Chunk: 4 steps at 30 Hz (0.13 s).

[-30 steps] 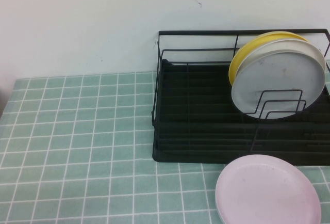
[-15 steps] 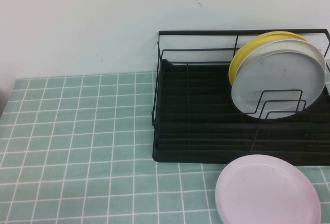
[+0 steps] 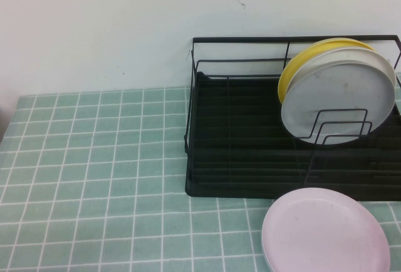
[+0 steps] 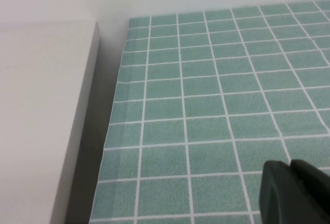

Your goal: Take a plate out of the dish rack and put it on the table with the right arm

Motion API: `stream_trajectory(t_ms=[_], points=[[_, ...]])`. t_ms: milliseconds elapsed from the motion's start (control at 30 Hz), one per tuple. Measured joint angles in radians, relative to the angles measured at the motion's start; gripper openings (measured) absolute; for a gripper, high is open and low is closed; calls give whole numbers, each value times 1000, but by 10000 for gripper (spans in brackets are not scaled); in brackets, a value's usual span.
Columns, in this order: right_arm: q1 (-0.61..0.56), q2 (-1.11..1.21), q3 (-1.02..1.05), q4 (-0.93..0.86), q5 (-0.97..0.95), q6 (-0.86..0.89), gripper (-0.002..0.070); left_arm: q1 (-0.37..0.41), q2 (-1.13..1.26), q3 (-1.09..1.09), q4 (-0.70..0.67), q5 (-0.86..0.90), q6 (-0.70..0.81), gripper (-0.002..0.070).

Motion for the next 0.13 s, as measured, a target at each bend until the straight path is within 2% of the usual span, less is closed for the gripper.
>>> stream_trajectory(t_ms=[133], points=[[0,0,0,0,0,0,-1,0,0,0,0,0,0,-3]])
